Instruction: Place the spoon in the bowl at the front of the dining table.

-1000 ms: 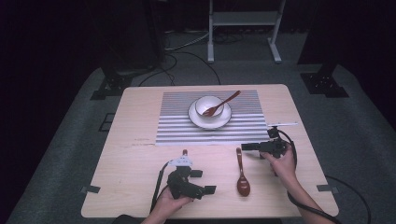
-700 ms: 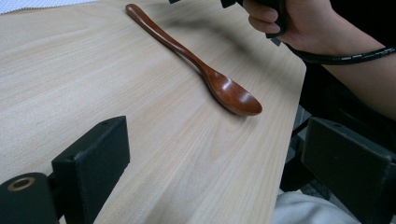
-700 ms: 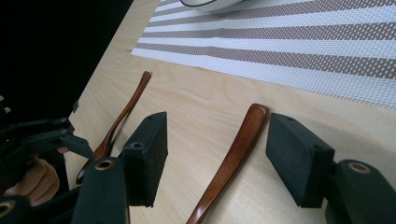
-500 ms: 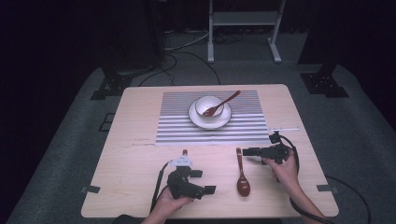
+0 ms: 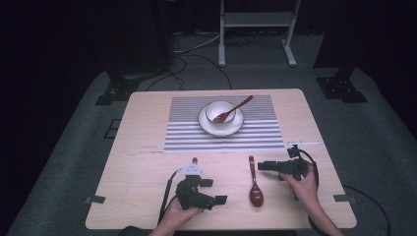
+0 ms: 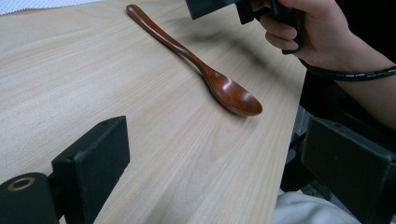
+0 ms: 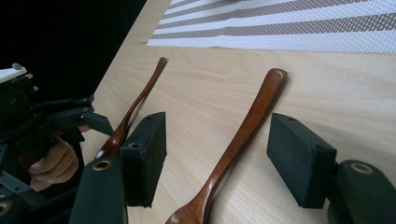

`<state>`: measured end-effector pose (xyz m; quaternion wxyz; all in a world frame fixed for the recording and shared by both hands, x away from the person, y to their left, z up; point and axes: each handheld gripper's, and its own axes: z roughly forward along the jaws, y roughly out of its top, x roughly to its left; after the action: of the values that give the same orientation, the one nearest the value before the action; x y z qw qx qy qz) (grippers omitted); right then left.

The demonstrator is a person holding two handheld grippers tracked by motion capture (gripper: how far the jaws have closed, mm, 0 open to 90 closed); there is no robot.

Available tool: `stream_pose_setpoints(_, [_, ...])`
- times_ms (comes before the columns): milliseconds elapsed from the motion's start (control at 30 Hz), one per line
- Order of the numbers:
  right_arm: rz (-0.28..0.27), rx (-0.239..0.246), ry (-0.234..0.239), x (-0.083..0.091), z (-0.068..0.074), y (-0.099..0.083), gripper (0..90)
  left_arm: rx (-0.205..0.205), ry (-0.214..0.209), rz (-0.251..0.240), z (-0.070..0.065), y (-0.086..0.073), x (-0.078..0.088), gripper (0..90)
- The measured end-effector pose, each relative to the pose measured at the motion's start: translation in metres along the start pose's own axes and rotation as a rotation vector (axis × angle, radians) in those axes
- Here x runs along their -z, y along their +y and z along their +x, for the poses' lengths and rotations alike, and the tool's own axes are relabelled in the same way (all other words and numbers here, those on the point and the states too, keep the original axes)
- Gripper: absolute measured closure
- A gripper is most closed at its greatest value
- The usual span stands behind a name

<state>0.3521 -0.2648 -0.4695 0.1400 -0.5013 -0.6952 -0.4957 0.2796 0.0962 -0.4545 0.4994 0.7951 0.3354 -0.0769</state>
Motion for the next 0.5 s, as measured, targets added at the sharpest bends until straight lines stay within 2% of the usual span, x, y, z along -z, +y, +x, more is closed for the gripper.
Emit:
stream_pose_setpoints(267, [-0.021,-0.011,0.002,0.01,-0.001,-0.009,36.0,-0.004,0.001,-0.001,0.0,0.0,0.0,6.7])
stream_pose_setpoints(500, [-0.028,0.002,-0.008,0.013,0.001,-0.017,36.0,-0.006,0.001,-0.003,0.0,0.0,0.0,6.7])
